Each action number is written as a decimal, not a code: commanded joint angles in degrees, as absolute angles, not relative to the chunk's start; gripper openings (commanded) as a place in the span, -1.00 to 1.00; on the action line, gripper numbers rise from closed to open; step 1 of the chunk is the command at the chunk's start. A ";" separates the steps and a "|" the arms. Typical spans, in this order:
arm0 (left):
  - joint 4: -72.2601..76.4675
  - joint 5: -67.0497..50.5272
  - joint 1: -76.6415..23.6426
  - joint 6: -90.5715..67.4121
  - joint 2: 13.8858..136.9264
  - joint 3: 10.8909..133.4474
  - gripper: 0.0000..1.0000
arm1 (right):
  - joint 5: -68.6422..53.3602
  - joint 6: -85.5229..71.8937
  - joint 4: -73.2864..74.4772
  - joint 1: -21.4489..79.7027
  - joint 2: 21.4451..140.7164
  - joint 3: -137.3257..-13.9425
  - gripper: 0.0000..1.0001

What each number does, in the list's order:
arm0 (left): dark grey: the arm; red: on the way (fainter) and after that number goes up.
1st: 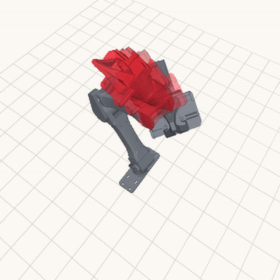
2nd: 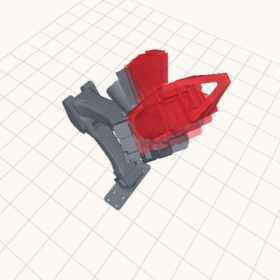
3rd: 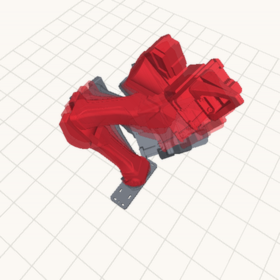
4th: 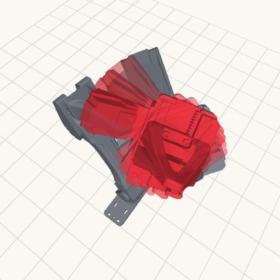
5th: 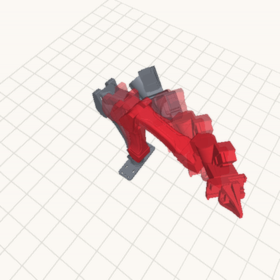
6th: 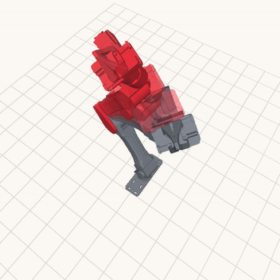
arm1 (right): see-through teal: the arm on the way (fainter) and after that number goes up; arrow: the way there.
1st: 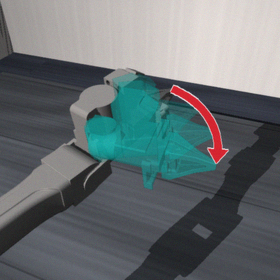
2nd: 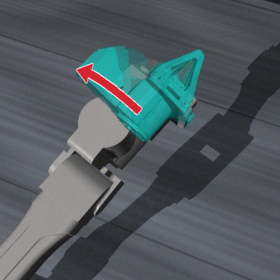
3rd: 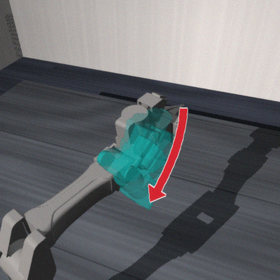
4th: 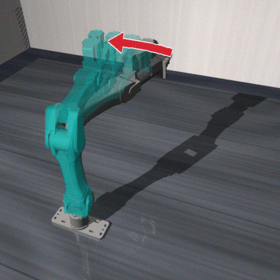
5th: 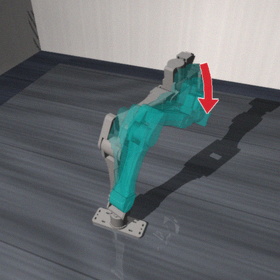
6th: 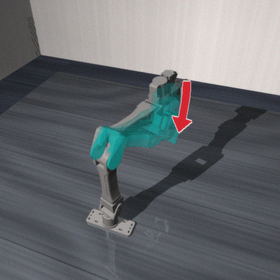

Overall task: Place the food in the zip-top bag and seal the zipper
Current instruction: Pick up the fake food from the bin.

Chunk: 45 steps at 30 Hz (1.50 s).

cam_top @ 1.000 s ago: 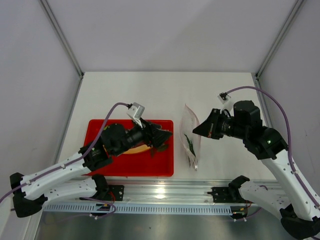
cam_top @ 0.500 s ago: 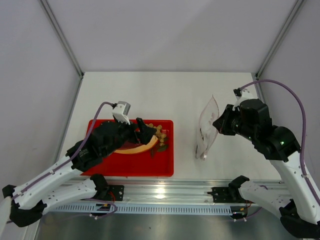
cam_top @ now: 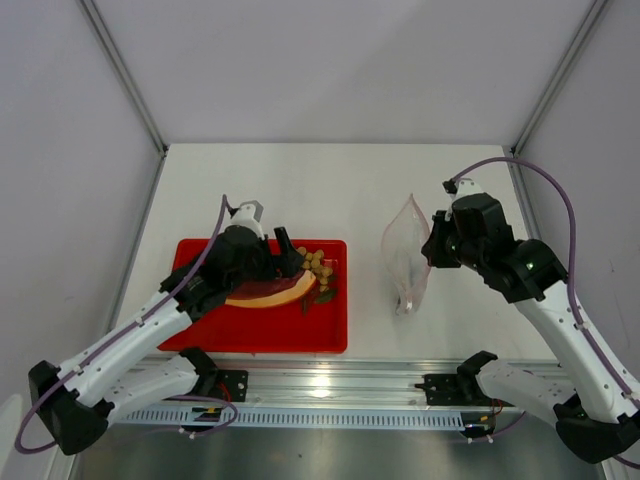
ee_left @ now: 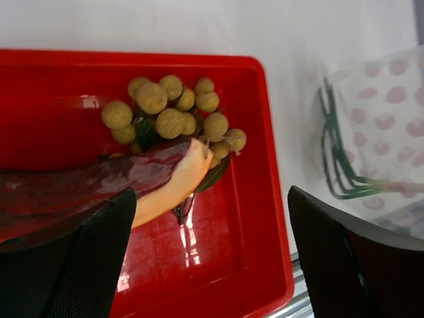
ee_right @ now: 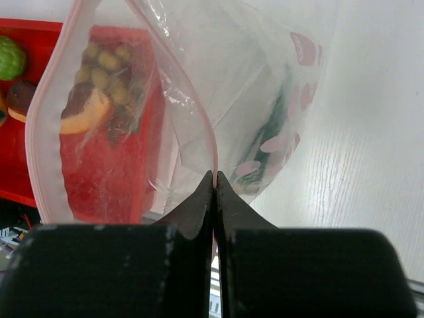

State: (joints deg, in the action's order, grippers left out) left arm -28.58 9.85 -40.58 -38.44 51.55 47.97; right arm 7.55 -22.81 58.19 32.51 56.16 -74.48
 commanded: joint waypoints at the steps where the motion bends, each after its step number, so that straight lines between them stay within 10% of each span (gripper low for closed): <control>1: -28.74 9.49 -39.81 -43.06 54.57 46.67 0.90 | 7.39 -21.18 54.24 32.34 56.95 -73.74 -1.00; 17: -24.25 5.36 -39.73 -46.50 63.28 45.08 0.76 | -1.83 -20.30 48.16 32.34 63.19 -70.67 -1.00; 28: -39.10 33.46 -50.95 -45.17 72.13 50.71 0.64 | -6.33 -24.08 45.09 32.61 58.80 -66.53 -1.00; 45: -39.91 39.20 -56.69 -50.80 92.63 60.99 0.67 | -8.17 -22.06 45.44 32.52 53.17 -62.84 -1.00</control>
State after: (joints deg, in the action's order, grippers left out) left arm -39.75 36.10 -55.94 -48.53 92.03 58.28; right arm -7.01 -23.33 47.18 32.51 53.71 -63.72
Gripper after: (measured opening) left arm 0.834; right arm 0.005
